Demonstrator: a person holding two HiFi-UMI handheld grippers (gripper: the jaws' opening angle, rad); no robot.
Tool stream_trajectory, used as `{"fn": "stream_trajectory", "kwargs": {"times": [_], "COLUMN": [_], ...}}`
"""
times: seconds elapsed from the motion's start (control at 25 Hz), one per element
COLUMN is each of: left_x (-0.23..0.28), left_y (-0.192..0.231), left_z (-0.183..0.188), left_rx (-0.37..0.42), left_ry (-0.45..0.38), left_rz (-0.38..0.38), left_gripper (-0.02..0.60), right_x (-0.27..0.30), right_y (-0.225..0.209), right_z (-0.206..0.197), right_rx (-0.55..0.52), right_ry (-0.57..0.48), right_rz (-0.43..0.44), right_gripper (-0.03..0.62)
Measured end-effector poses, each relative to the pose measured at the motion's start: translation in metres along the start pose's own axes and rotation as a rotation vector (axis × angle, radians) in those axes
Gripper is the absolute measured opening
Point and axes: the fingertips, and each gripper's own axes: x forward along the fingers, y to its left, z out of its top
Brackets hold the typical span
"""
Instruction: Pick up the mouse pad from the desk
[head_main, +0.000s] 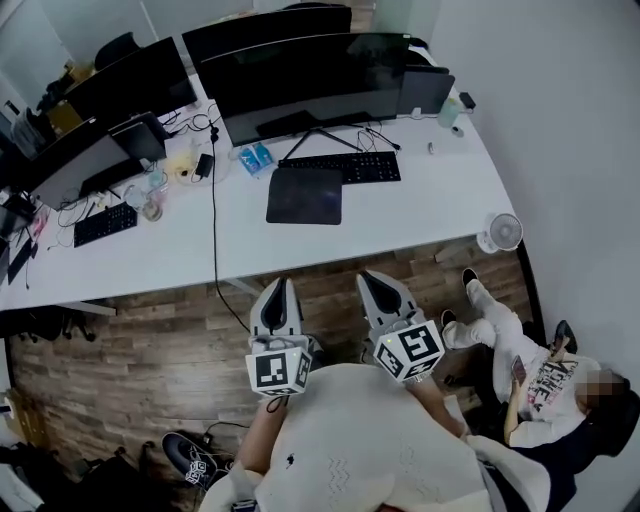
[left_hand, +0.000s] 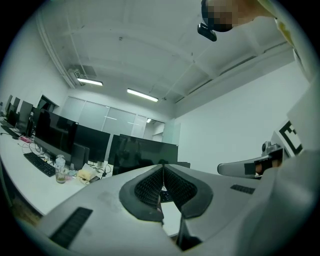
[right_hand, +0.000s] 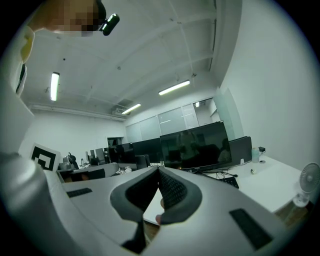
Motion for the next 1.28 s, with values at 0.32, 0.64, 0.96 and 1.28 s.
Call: {"fn": "stream_trajectory", "kwargs": {"times": [0.32,0.64,0.96,1.28], "left_x": [0.025,0.036,0.062,0.115], "left_y": [0.053,0.072,0.082,0.096], "left_z": [0.003,-0.011,-0.018,-0.019], "left_rx": [-0.008,-0.020,-0.027,-0.042], "left_ry": [0.005,0.053,0.078,0.073], "left_rz": [-0.003,-0.004,0.008,0.034], "left_gripper": [0.017,0.017,0.017,0.017], "right_x": [0.058,0.082,0.110,0.163], "right_y": [0.016,0.022,0.009,-0.025], "right_z": [0.005,-0.006,-0.007,0.009], "right_rx": [-0.006,0.010,0.017,0.011], "right_ry": [0.002,0.033,0.066,0.076], "right_rz": [0.008,0.022,0.041,0.076], "right_gripper": [0.000,0.000,0.000,0.000]}}
